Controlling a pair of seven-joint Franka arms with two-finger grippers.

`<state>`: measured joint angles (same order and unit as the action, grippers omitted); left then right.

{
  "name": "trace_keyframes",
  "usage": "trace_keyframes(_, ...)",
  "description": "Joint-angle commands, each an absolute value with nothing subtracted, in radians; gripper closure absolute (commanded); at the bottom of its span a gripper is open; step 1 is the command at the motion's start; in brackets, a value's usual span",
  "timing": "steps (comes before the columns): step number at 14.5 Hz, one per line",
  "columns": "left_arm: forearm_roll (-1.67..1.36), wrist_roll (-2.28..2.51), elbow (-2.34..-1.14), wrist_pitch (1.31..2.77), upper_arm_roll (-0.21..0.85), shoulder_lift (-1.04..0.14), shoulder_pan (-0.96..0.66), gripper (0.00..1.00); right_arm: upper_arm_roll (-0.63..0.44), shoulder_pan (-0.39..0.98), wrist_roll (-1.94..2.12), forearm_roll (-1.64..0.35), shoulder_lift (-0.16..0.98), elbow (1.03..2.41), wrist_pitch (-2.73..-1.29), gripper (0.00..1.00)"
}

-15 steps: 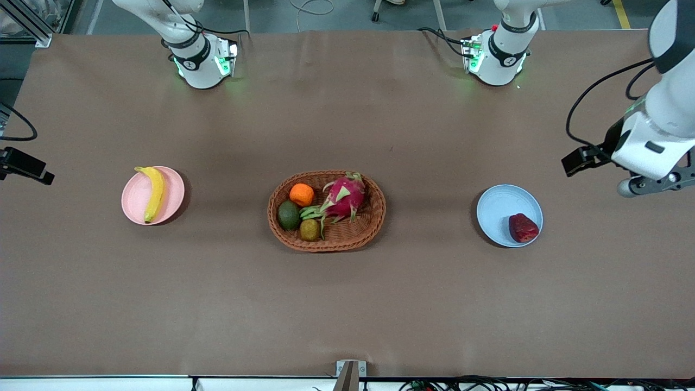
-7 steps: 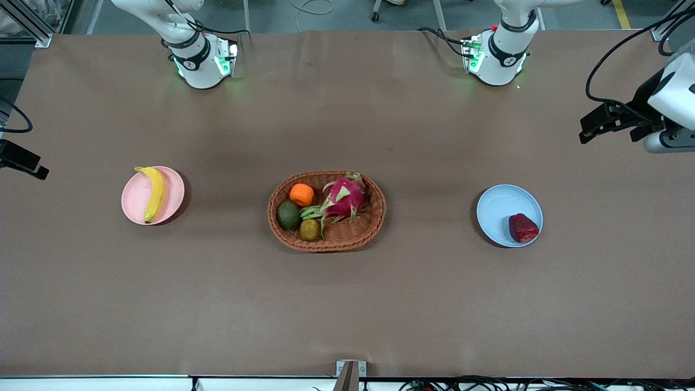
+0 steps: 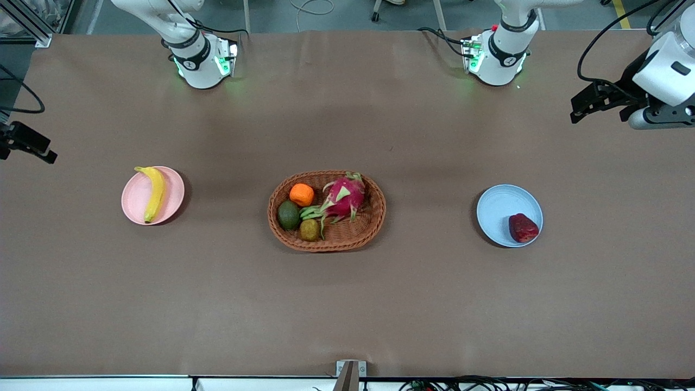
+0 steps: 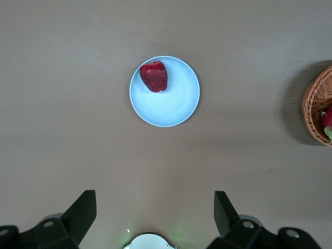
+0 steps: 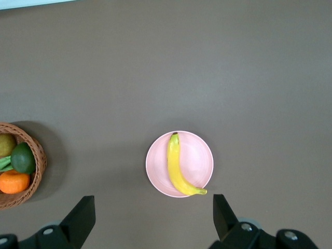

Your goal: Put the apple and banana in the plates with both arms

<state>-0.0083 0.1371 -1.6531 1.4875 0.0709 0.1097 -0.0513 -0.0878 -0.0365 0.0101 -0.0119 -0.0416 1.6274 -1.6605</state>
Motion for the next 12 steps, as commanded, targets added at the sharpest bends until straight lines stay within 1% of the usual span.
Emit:
trace_keyframes(1,-0.011,0.138,-1.681,1.503,0.069,0.141,-0.051,0.0,-0.095,-0.029,0.012,0.006,-0.092,1.695,-1.686,0.0)
trace_keyframes(6,-0.006,0.133,-1.661,1.497,0.069,0.129,-0.049,0.0,-0.098,-0.029,0.021,0.006,-0.112,1.721,-1.686,0.0)
trace_keyframes(9,-0.005,0.124,-1.597,1.496,0.068,0.084,-0.049,0.0,-0.098,-0.029,0.025,0.009,-0.114,1.721,-1.683,0.0)
trace_keyframes(12,0.035,0.123,-1.591,1.496,0.069,0.078,-0.055,0.0,-0.097,-0.026,0.025,0.012,-0.114,1.721,-1.683,0.0)
